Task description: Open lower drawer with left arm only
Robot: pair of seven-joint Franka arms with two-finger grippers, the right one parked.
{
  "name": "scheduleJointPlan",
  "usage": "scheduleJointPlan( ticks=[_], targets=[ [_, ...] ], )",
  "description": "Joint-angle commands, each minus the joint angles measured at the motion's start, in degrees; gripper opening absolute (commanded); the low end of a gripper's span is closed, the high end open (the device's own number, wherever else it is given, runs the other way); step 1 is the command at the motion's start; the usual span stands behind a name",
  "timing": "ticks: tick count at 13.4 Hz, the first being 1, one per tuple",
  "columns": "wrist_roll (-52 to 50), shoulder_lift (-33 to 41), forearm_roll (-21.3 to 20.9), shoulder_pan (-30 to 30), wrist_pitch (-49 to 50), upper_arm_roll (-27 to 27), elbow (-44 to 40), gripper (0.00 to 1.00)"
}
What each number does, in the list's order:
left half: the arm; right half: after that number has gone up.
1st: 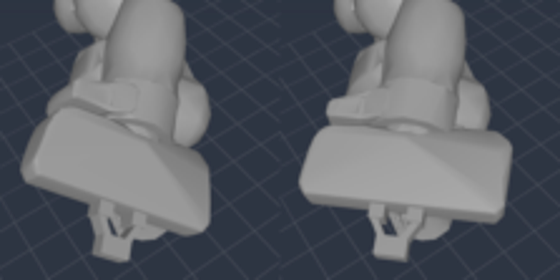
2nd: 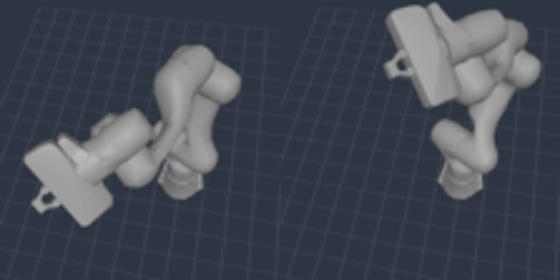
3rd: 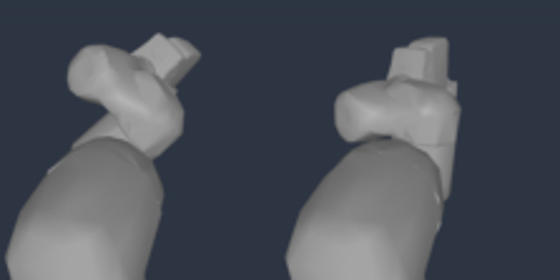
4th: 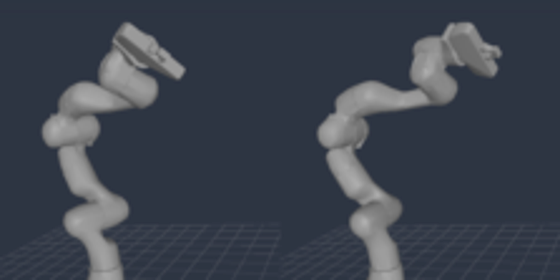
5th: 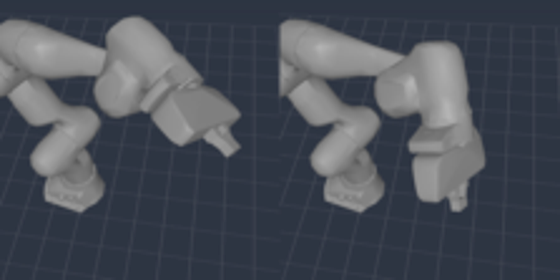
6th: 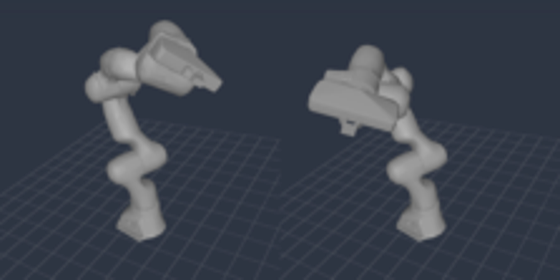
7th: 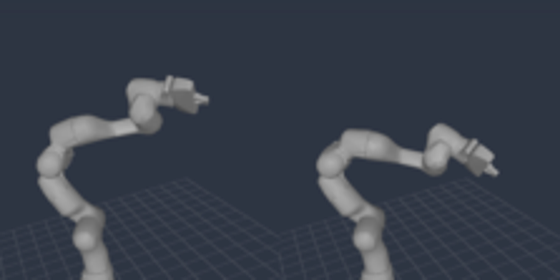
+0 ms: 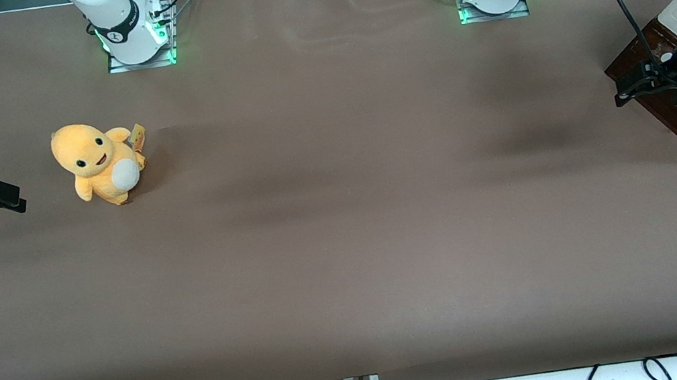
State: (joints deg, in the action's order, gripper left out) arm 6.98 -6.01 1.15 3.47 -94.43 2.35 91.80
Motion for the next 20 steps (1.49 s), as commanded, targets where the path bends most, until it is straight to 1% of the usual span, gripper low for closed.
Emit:
scheduleJointPlan(
  ticks=[1,12,15,17,18,19,20],
  targets=[
    [1.02,1.26,-1.23,-0.22,0.3,-0.24,1.19,1.0],
    [-0.12,0.65,-1.23,-0.22,0.65,-0.5,1.19,1.0],
    [-5.12,-0.75,-1.23,0.4,2.57,-0.68,1.1,1.0],
    [-7.41,-3.73,-1.84,1.01,6.25,-0.85,0.93,1.0],
    [-8.03,-5.66,-5.24,1.1,9.23,-0.77,0.75,1.0],
    [-8.65,-7.33,-10.67,0.93,11.7,-0.5,0.75,1.0],
    [-8.65,-9.35,-14.73,1.01,12.94,-0.5,0.84,1.0]
  ],
)
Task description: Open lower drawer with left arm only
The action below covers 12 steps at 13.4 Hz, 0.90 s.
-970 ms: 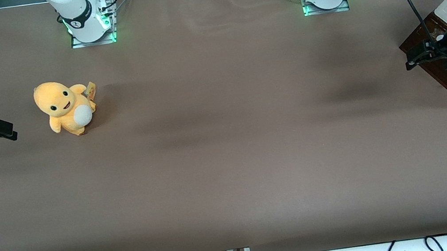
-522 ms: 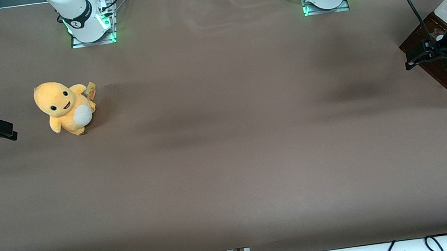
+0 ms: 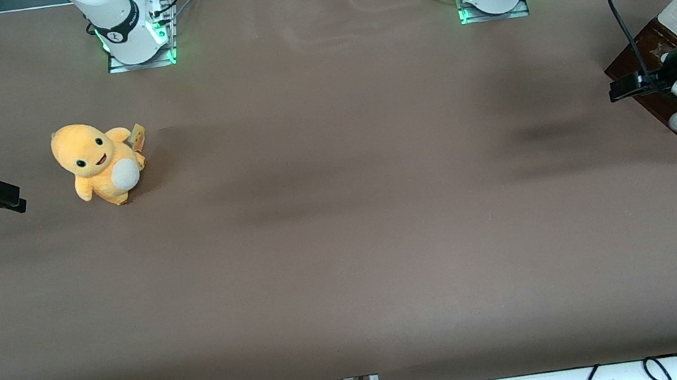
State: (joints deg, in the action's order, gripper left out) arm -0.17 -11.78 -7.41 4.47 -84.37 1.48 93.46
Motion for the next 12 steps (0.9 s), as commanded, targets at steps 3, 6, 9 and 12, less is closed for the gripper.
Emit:
scheduleJointPlan(
  ticks=[3,6,9,12],
  targets=[
    [-1.5,-10.0,-18.47,0.54,3.07,0.19,-0.73,1.0],
    [-7.19,-15.98,-27.37,0.63,6.06,0.11,-0.21,1.0],
    [-16.23,-22.13,-34.3,0.45,7.89,0.02,-0.29,1.0],
    [-21.09,-26.28,-38.64,0.54,9.4,0.02,-0.12,1.0]
  ],
)
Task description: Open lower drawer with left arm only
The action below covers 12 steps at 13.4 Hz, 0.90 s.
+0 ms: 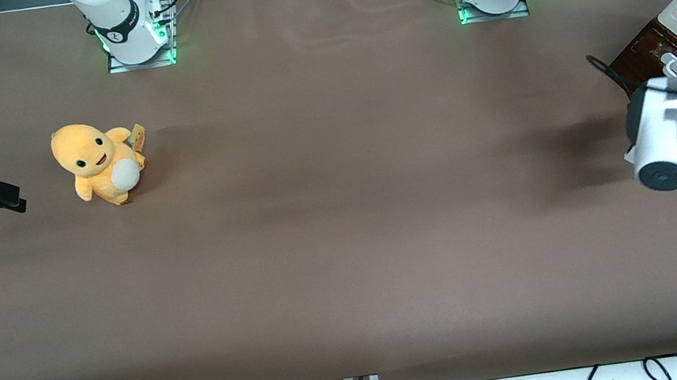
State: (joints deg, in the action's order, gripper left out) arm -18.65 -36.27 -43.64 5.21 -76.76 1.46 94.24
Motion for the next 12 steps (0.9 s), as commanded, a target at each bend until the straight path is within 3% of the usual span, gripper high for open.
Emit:
scheduleJointPlan(
  ticks=[1,9,11,12],
  targets=[
    [-3.32,-2.39,-2.85,0.23,1.88,-0.05,-0.99,1.0],
    [-12.91,-8.02,-10.49,1.73,4.08,0.04,-0.81,1.0],
    [-13.78,-8.63,-11.11,1.82,4.17,-0.05,-0.81,0.86],
    [-15.61,-9.16,-11.2,1.82,4.17,-0.05,-0.81,0.65]
  ],
)
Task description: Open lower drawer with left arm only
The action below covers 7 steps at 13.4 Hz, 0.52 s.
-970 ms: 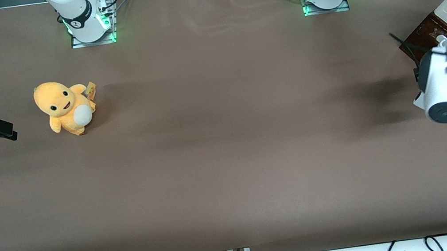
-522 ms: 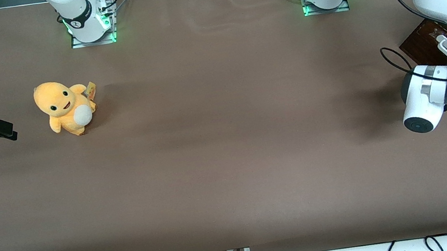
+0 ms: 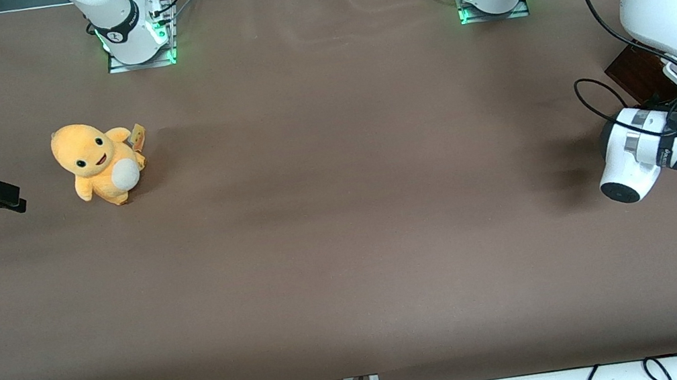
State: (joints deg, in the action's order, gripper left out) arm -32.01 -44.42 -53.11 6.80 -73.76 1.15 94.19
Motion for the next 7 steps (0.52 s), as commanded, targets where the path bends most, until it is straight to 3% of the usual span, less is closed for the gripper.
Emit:
scheduleJointPlan(
  ticks=[1,4,7],
  targets=[
    [-2.79,-1.2,-1.91,0.23,1.25,0.25,-0.76,0.5],
    [-2.27,-1.81,-3.13,0.23,2.04,0.25,-0.85,0.13],
    [-1.83,-1.99,-3.32,-0.38,2.48,0.34,-1.29,0.03]
  ],
)
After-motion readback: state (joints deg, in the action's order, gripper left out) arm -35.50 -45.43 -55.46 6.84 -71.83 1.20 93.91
